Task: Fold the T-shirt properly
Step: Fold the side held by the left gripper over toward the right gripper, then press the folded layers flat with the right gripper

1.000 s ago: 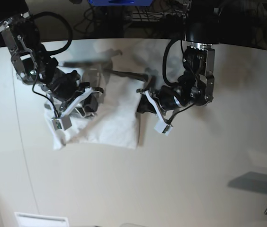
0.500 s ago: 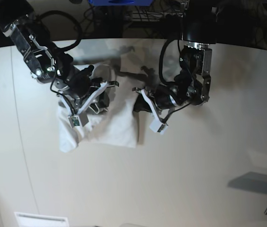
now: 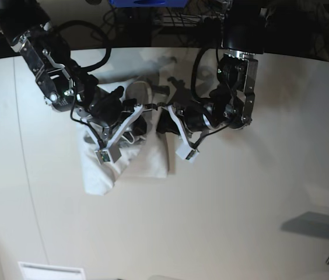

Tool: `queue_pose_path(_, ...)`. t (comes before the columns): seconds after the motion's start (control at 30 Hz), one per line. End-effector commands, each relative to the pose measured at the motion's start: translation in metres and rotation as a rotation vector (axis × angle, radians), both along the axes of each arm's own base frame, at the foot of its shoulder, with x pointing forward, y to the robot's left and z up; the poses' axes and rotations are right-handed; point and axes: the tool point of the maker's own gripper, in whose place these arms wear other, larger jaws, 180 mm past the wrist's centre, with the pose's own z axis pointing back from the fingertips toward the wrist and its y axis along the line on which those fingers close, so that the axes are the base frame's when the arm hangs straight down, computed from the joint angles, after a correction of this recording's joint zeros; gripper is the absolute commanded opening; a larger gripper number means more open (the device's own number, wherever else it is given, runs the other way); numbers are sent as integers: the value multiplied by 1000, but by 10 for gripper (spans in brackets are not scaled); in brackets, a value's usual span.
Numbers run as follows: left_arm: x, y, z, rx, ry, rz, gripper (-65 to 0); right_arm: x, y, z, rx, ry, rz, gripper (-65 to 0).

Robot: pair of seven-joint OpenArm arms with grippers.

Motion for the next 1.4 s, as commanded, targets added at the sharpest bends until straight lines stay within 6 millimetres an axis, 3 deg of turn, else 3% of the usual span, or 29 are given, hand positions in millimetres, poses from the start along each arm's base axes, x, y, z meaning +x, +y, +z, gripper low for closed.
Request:
queue_pose_path(0.0,12,-1,16,-30,-49,4,-650,7,1,10,19,-35,-3,-647)
queue_pose_path(0.17,11,-1,17,-31,-50,2,-650,8,1,7,15,-30,-9,-630)
queue_pose_path(0.4,17,1,34,-26,-114,-4,-650,10,1,7,4,-42,-31,-418)
queue_pose_path(0.5,19,3,37,-22,-125,-4,-650,9,8,10,27,-44,-32,-384)
queue_pose_path(0.67,22,16,36,7,-132,4,-650,9,18,14,61,-42,-31,-384)
queue_pose_path(0.87,33,80,40,67,-143,143,-650,10,30,20,95,-43,-28,-384)
queue_pose_path(1.07,38,125,57,142,-184,208,-650,15,30,37,114,-90,-26,-390)
queue_pose_path(1.13,38,129,60,152,-194,213,-650,20,29,43,113,-111,-28,-447)
queue_pose_path(1.27,32,134,54,163,-176,214,-650,42,17,63,104,-254,-49,-650)
queue_pose_path(1.37,30,134,51,165,-170,215,-650,56,11,90,142,-436,-50,-640)
